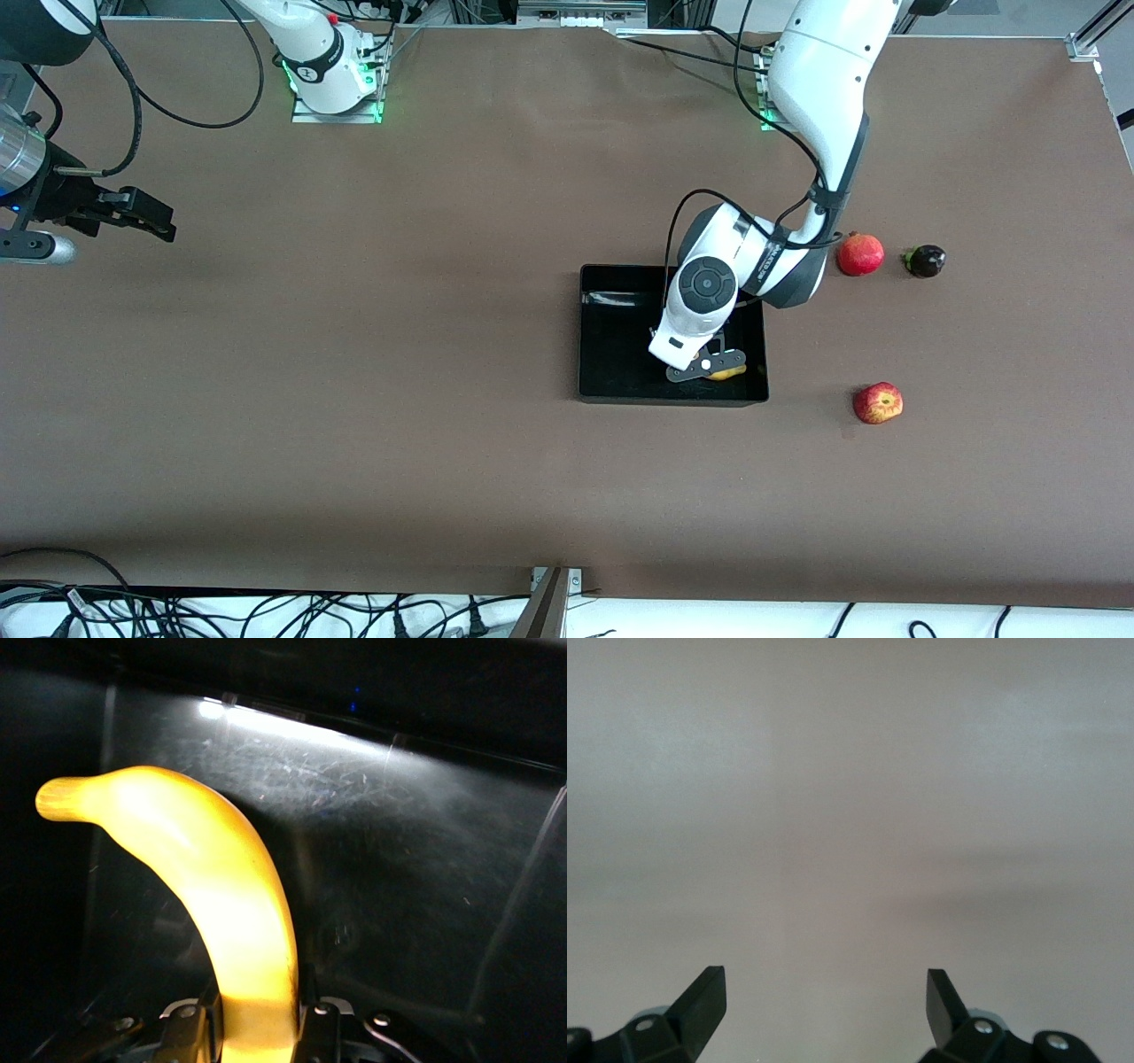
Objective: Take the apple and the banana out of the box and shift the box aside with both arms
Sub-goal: 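Grasp the yellow banana with the left gripper and lift it, then carry the banana out with the left gripper while the right gripper reaches the box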
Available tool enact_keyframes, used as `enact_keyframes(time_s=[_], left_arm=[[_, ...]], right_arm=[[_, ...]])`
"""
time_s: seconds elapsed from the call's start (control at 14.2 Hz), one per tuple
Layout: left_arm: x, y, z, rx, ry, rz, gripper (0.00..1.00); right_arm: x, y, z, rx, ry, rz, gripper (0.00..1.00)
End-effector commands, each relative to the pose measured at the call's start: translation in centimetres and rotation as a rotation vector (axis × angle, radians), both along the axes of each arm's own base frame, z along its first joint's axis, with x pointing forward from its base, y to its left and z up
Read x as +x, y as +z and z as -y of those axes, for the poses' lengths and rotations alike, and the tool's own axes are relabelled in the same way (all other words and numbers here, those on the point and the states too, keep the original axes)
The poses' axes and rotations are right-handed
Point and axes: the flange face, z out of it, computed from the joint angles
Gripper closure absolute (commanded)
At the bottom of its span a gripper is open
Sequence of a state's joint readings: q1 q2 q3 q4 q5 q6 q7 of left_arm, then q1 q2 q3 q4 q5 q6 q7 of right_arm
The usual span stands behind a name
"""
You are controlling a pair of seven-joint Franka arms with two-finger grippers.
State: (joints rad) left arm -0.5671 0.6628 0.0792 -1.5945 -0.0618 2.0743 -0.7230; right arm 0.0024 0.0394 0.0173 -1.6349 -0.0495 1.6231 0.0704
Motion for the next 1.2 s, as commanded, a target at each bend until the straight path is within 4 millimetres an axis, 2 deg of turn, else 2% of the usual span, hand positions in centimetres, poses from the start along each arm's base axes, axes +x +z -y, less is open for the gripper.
enact_keyframes(time_s=[0.0,0.07,0.28,0.35,0.49,0.71,0.85,0.92,1.06,1.13], left_arm=[[1.2,7.0,0.5,-0.042,-0.035,-0.074,1.0],[1.6,8.9,-0.6,-0.032,-0.028,-0.1,1.0],[2.2,12.9,-6.5,-0.041,-0.115,-0.194,1.0],[2.9,13.7,-10.2,-0.056,-0.134,-0.227,1.0],[4.0,13.4,-17.2,-0.04,-0.204,-0.282,1.0],[5.8,12.5,-27.4,-0.043,-0.292,-0.293,1.0],[6.7,11.5,-32.4,-0.068,-0.341,-0.257,1.0],[7.2,10.2,-34.6,-0.071,-0.362,-0.25,1.0],[7.9,8.3,-38.1,-0.076,-0.379,-0.212,1.0],[8.1,7.3,-39.7,-0.079,-0.384,-0.197,1.0]], right_arm=[[0.2,0.4,0.2,0.003,0.007,-0.003,0.0],[0.2,0.4,0.2,0.003,0.007,-0.003,0.0],[0.1,0.3,-0.1,0.002,0.002,-0.01,0.0],[-0.4,0.2,-0.2,0.001,0.003,-0.048,0.0],[-1.0,-0.4,-1.2,0.009,0.02,-0.104,0.0],[-1.4,-0.5,-5.1,0.007,0.071,-0.116,0.0],[0.1,-4.2,-9.8,0.003,0.172,-0.145,0.0],[1.3,-6.4,-12.0,0.007,0.206,-0.129,0.0],[2.2,-8.9,-19.6,0.042,0.287,-0.077,0.0],[2.9,-10.1,-22.1,0.052,0.271,-0.062,0.0]])
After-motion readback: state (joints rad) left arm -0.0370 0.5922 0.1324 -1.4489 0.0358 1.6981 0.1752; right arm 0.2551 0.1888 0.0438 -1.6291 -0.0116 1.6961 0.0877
